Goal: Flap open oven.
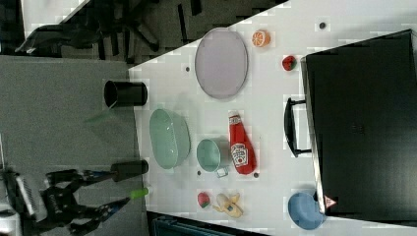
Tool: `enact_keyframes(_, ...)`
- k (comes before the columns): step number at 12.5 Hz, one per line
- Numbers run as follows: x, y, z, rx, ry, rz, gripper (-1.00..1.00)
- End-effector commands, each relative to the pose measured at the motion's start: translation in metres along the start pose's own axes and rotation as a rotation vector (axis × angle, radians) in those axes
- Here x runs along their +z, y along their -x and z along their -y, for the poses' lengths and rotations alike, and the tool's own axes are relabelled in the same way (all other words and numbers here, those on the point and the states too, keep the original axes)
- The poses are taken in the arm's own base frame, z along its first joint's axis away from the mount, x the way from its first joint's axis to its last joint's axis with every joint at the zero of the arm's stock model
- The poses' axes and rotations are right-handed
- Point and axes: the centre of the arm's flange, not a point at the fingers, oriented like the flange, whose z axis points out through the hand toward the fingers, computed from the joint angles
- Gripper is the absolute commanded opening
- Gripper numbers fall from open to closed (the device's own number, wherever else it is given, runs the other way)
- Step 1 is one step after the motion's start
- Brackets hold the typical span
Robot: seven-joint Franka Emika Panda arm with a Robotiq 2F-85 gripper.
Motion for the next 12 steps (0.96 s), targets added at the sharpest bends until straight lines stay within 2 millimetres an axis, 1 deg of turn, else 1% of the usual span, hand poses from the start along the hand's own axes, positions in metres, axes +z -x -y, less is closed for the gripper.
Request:
enact_keyframes(1, 0.033, -0.017, 0.007, 0.075, 0.053, 0.046, -0.32)
enact_keyframes(2, 0.035, -0.02, 0.005, 0.081, 0.054, 0.05, -0.55)
enact_keyframes(3, 0.038, -0.024, 0.002, 0.09, 0.057, 0.055, -0.65)
enact_keyframes(4, 0.042, -0.03, -0.004, 0.081, 0.06, 0.065, -0.65)
enact_keyframes(5, 0.046, -0.037, -0.01, 0.031, 0.061, 0.076, -0.65)
enact_keyframes(7, 0.058, -0.054, -0.027, -0.129, 0.063, 0.089, -0.65)
enact_keyframes(10, 0.074, -0.092, -0.052, -0.35, 0.086, 0.038, -0.65)
enact_keyframes(12, 0.088, -0.115, -0.066, -0.479, 0.123, 0.009, -0.65)
